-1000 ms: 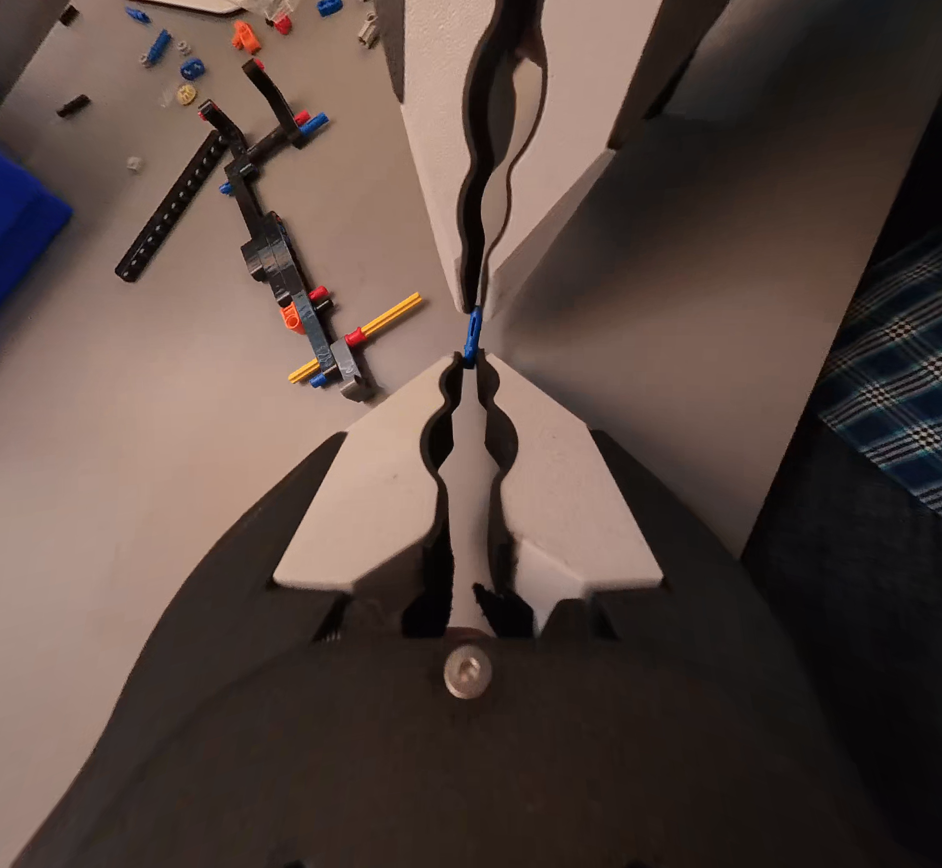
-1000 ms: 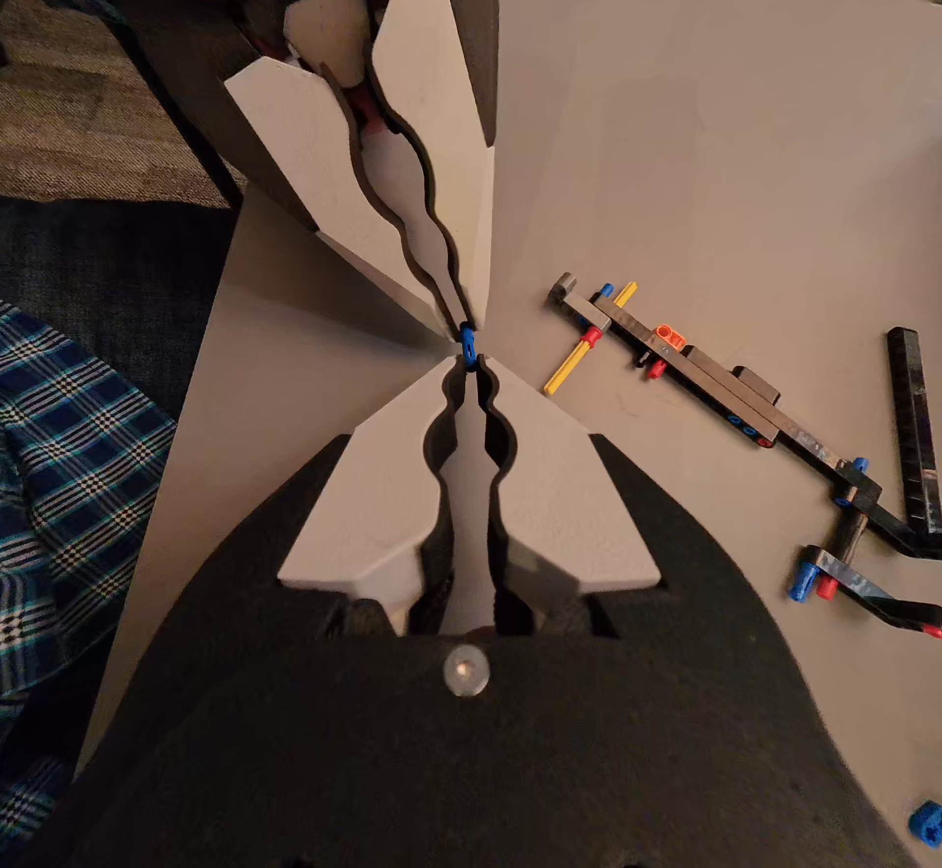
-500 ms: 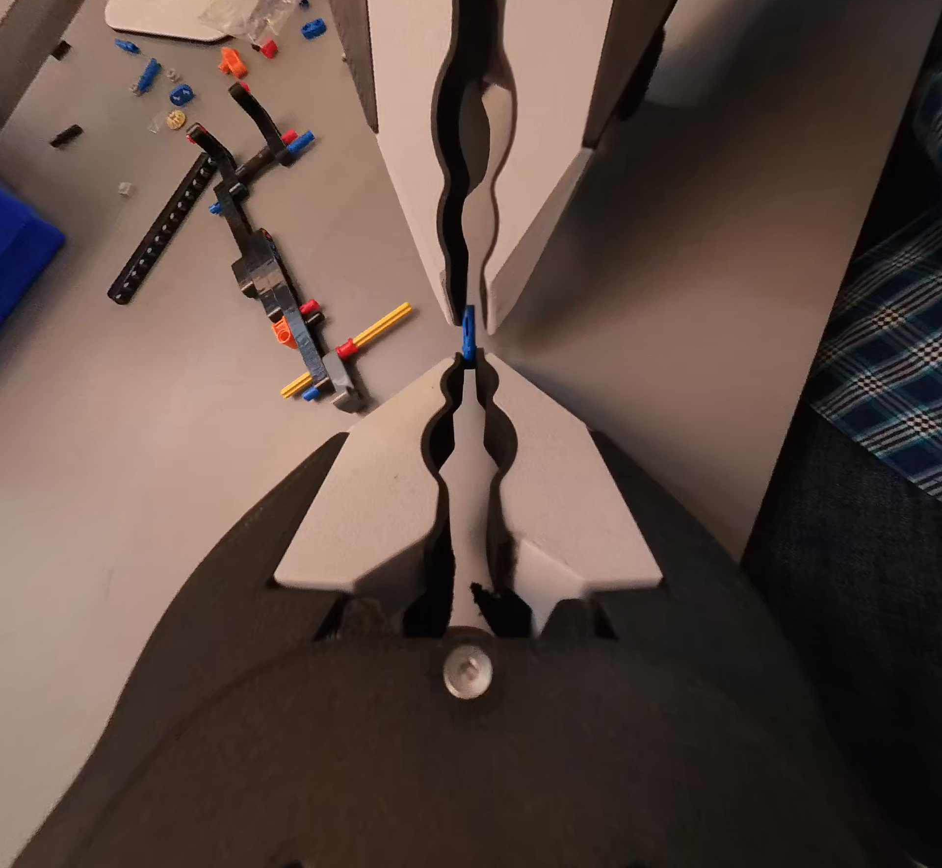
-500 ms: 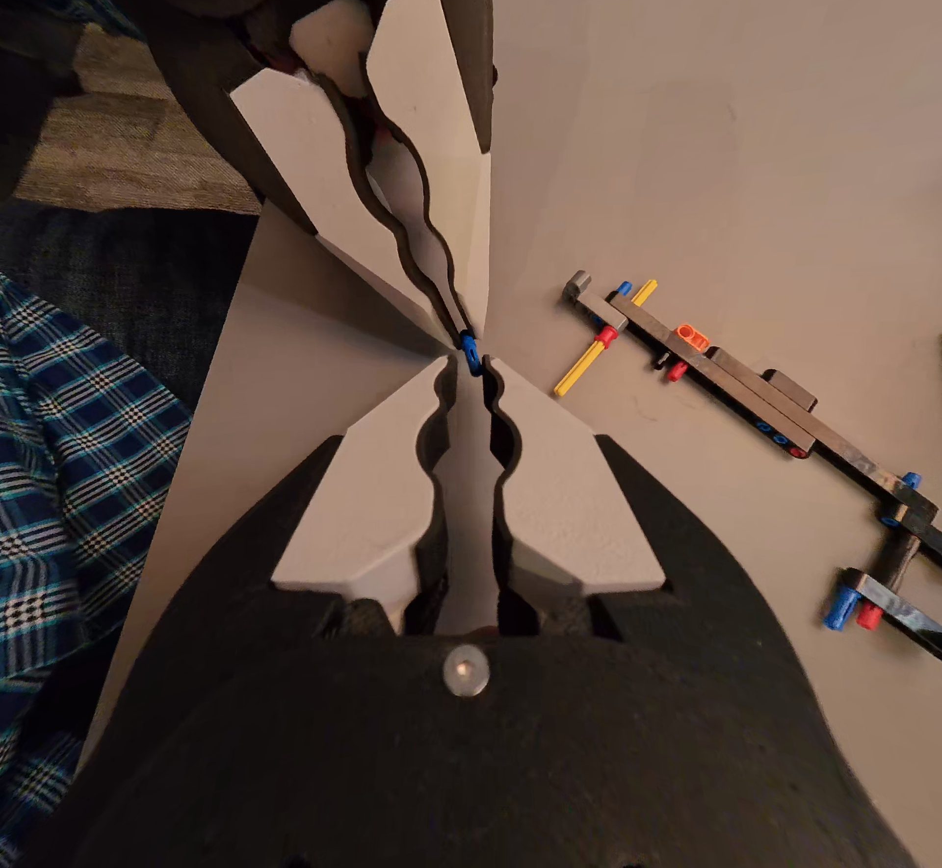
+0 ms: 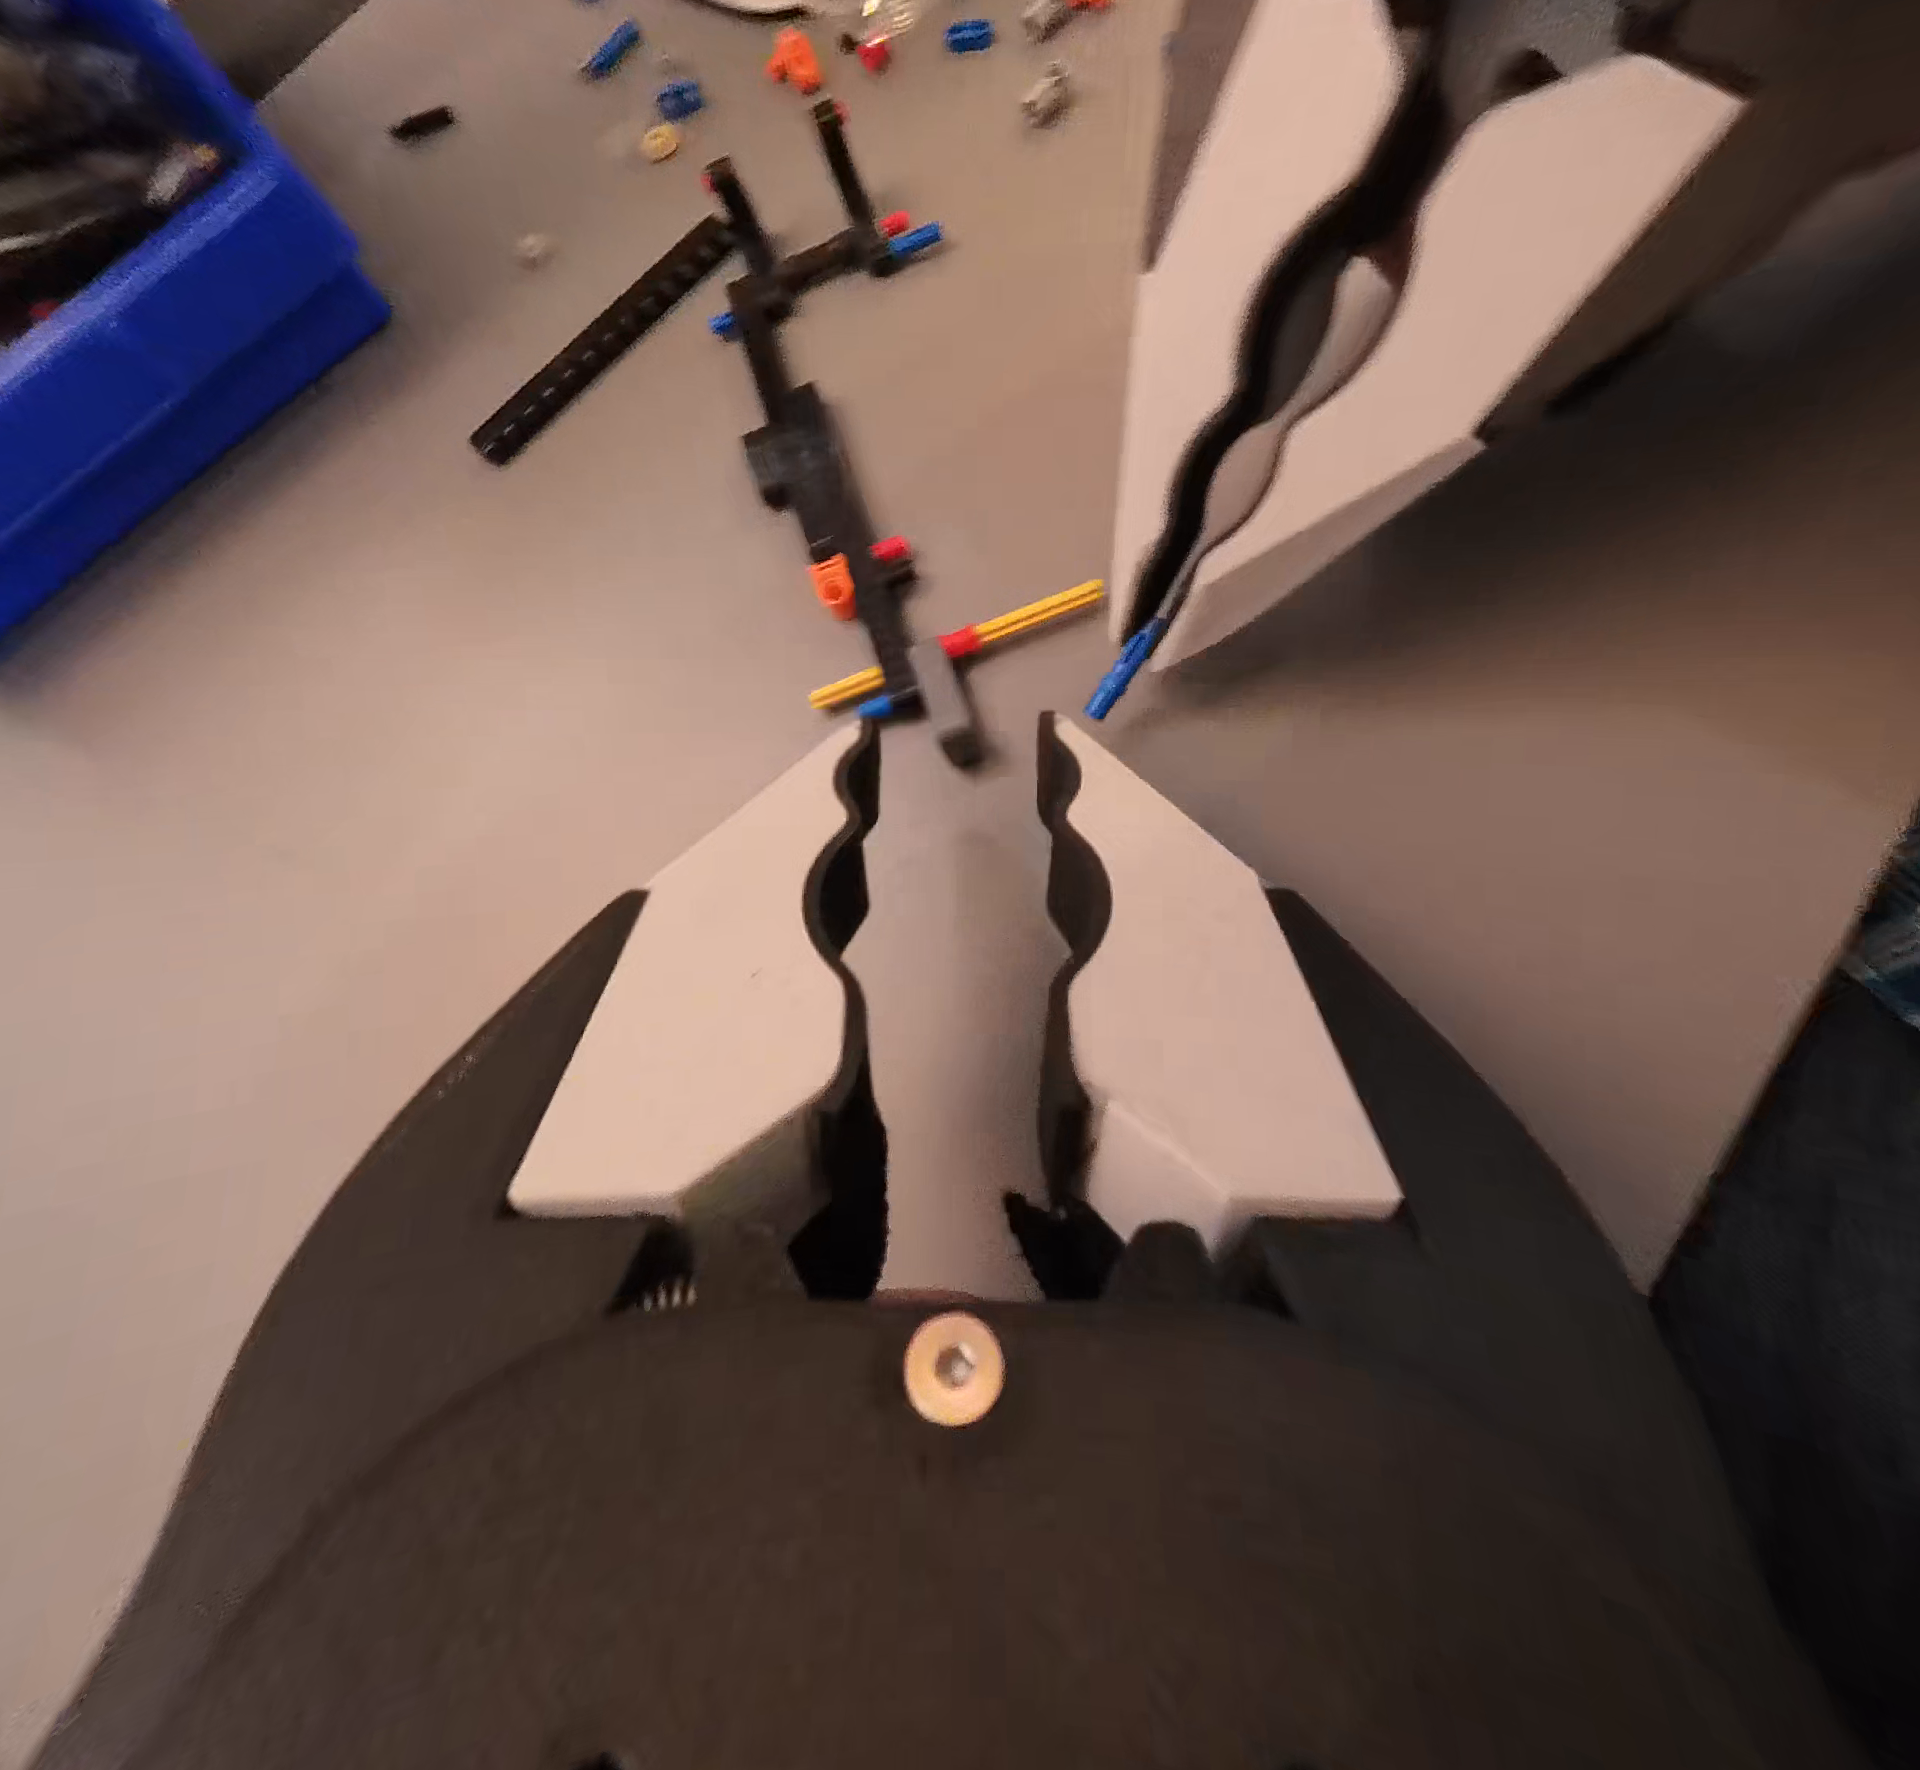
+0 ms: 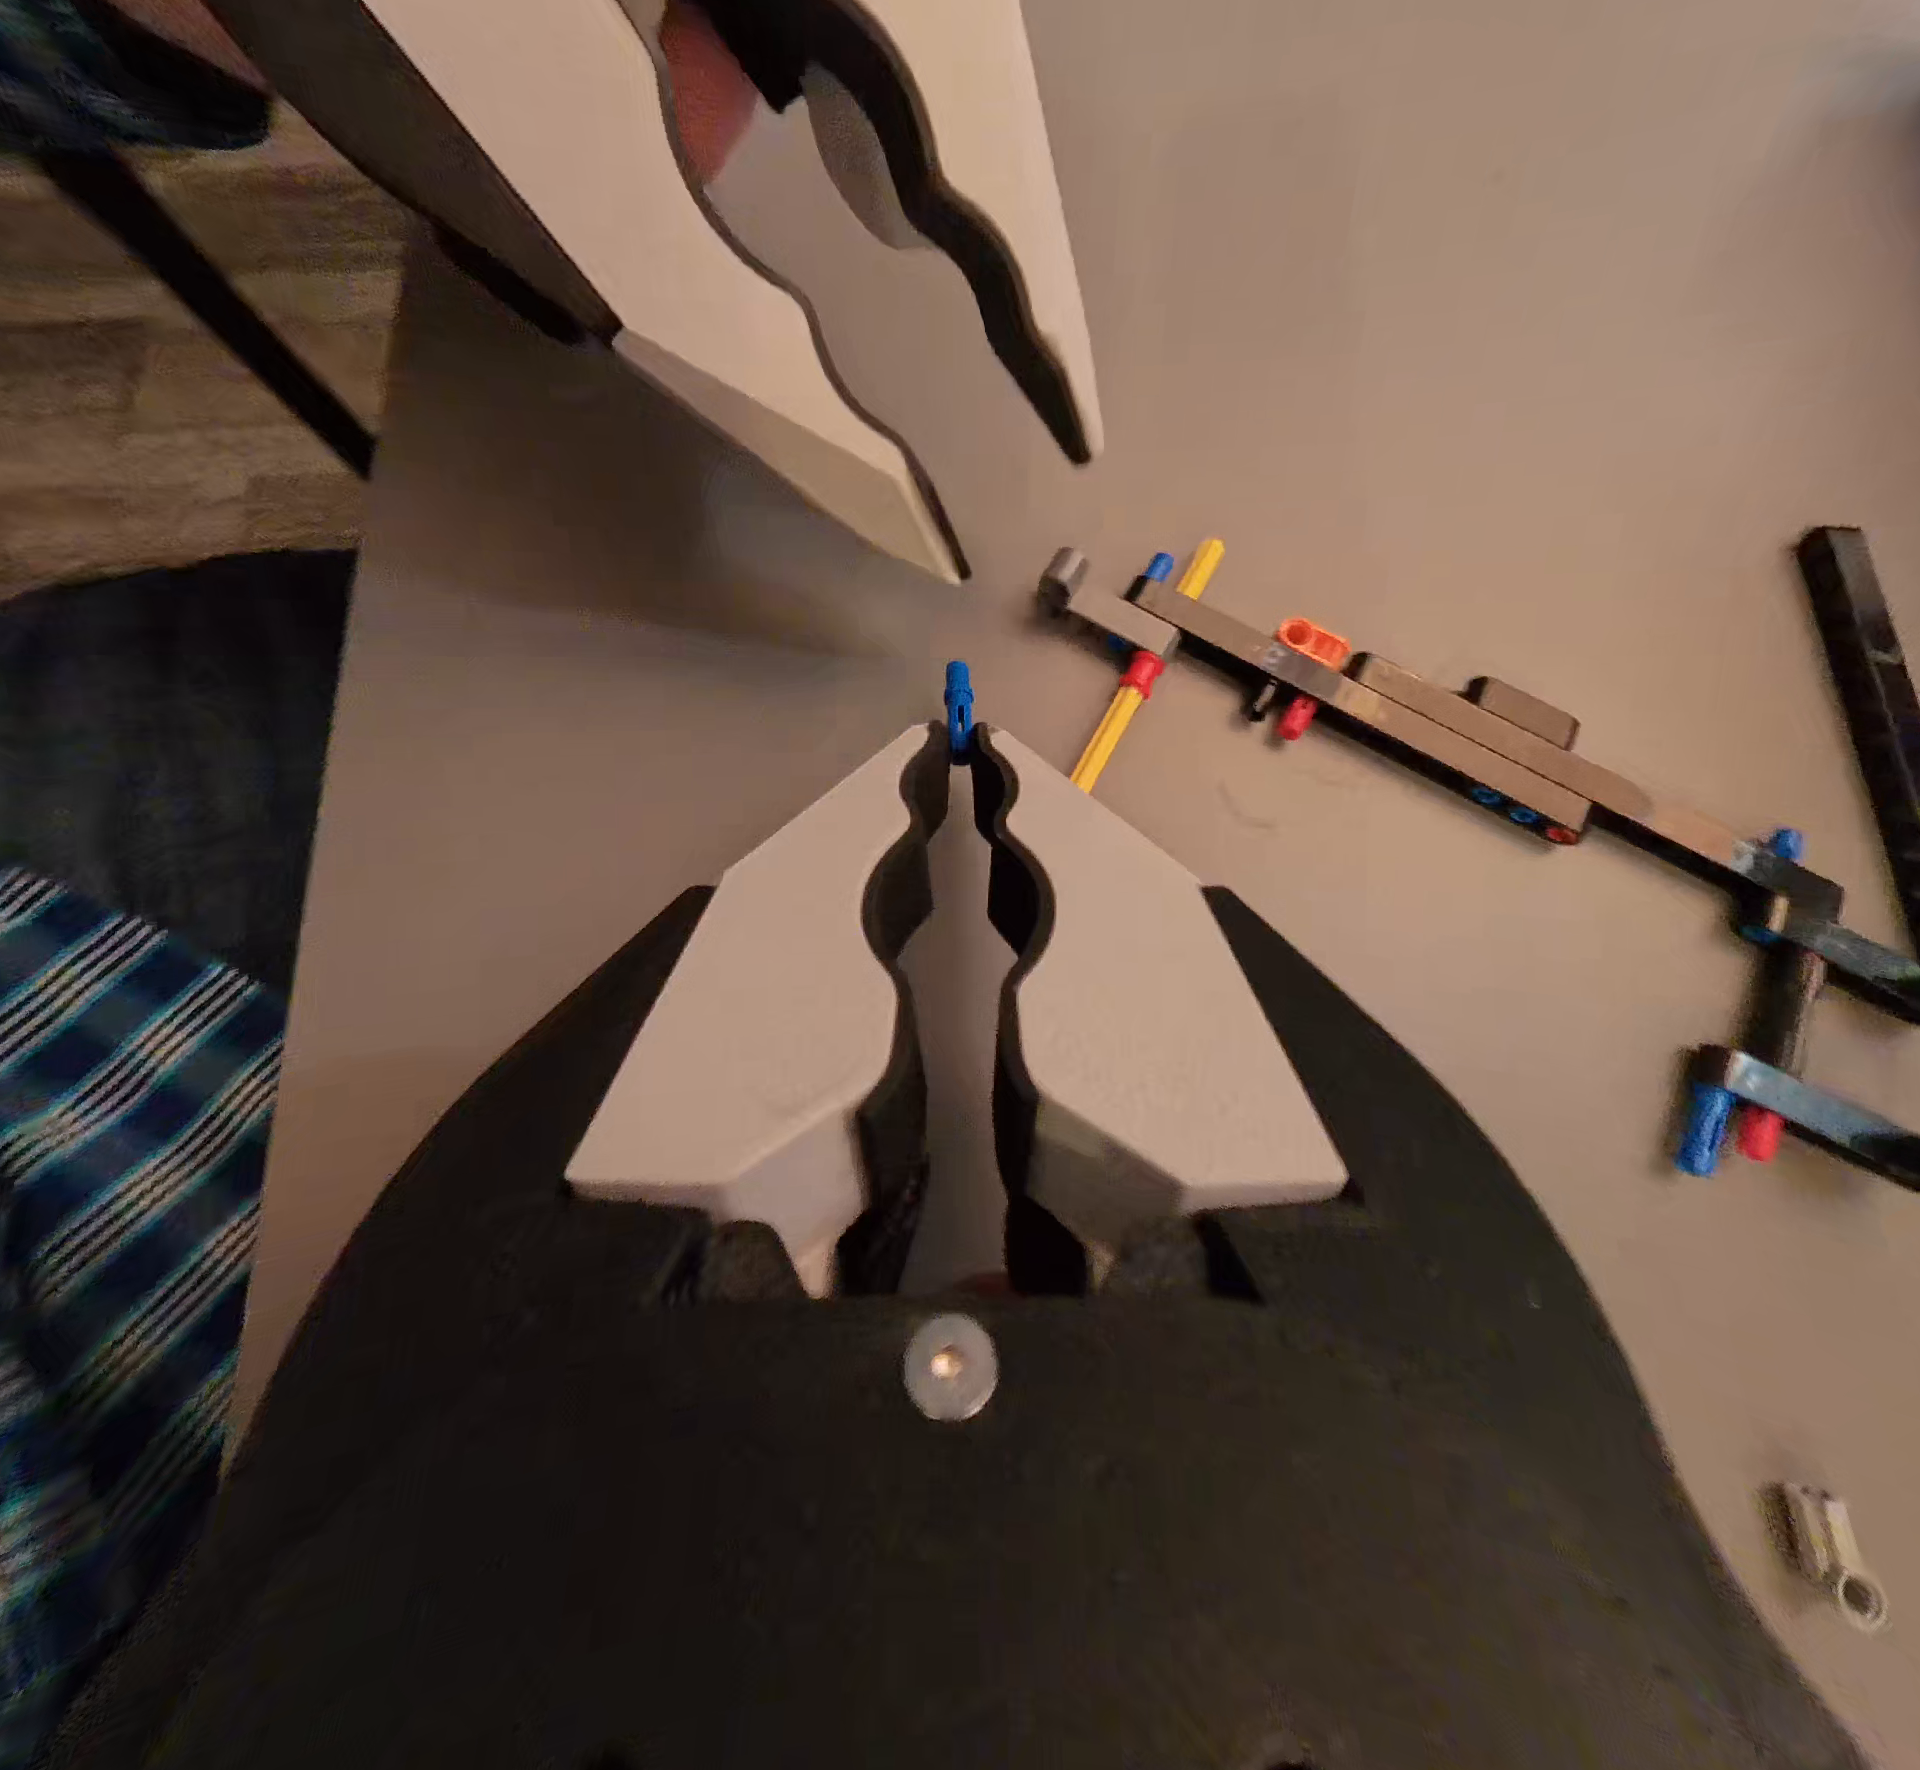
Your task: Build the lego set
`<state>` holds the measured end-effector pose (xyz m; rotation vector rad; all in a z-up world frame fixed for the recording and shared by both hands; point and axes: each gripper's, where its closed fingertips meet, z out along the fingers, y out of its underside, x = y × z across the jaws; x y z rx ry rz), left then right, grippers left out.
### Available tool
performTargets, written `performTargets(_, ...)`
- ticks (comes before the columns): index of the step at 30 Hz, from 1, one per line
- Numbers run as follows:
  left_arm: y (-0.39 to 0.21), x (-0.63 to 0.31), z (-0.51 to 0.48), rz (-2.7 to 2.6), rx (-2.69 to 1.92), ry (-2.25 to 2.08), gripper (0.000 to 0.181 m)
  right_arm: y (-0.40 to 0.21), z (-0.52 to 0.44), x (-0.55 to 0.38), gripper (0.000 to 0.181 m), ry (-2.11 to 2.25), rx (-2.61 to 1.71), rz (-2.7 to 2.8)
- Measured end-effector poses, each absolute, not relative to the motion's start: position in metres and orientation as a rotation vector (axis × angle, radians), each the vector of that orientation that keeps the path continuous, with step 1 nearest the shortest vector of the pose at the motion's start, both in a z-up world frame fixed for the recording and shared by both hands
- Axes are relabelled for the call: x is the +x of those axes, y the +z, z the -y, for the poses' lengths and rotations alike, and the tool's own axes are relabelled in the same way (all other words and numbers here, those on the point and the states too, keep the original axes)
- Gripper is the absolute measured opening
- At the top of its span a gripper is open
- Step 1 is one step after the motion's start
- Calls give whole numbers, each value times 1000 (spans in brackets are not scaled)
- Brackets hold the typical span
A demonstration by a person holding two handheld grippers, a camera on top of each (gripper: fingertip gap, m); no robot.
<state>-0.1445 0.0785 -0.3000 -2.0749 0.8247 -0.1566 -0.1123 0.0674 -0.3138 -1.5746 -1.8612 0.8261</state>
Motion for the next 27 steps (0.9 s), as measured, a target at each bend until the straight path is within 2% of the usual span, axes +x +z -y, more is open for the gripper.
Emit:
performTargets(3, -308, -150, -87, -795, -2153, -174, 34, -315, -76, -118, 2, 763, -1629, 1776)
performTargets(9, -327, -138, -91, -790, -2246, -250, 8, -319, -86, -123, 2, 663, -1683, 1694)
performTargets(27, -321, -135, -95, -342, -2311, -516, 5, -313, -92, -125, 2, 543, -1600, 1642)
